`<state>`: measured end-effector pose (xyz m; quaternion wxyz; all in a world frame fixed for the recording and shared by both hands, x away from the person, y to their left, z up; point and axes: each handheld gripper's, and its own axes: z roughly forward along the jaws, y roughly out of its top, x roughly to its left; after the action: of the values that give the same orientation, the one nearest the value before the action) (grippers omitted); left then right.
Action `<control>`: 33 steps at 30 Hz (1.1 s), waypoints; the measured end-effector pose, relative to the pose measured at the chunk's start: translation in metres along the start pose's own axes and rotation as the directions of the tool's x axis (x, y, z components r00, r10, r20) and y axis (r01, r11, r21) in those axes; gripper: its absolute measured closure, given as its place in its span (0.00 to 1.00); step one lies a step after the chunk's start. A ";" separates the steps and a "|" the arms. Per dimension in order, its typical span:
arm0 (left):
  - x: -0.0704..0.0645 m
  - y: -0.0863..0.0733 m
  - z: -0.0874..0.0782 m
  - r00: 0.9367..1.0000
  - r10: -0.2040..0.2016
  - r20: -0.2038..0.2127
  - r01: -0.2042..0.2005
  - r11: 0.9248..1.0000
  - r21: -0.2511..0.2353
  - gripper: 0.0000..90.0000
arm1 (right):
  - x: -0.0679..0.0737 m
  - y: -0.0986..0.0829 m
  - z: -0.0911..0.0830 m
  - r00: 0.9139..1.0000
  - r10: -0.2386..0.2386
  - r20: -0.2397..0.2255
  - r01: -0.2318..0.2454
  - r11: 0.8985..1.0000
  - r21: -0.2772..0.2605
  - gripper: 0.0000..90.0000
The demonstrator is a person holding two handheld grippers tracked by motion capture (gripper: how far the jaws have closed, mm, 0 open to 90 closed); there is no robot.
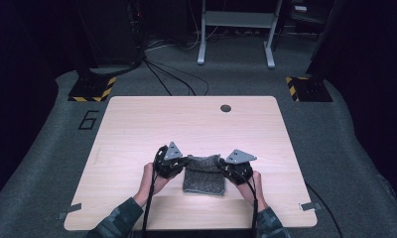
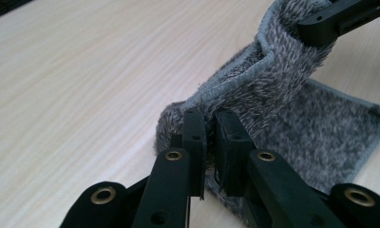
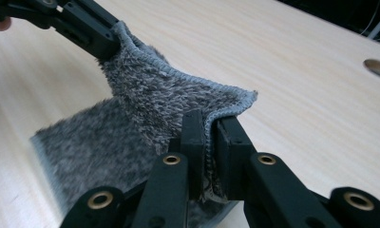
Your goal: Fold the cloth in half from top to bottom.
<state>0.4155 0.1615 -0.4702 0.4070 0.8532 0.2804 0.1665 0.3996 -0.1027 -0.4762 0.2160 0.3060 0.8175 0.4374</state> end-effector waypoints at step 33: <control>-0.021 -0.024 0.020 0.999 0.003 -0.038 0.004 0.983 0.186 0.25 | 0.008 -0.037 0.009 0.987 0.138 -0.077 -0.120 0.972 0.200 0.29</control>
<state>0.4005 0.1489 -0.5026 0.3200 0.8841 0.3028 0.1558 0.3878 -0.1075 -0.5134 0.1186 0.3581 0.8437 0.3819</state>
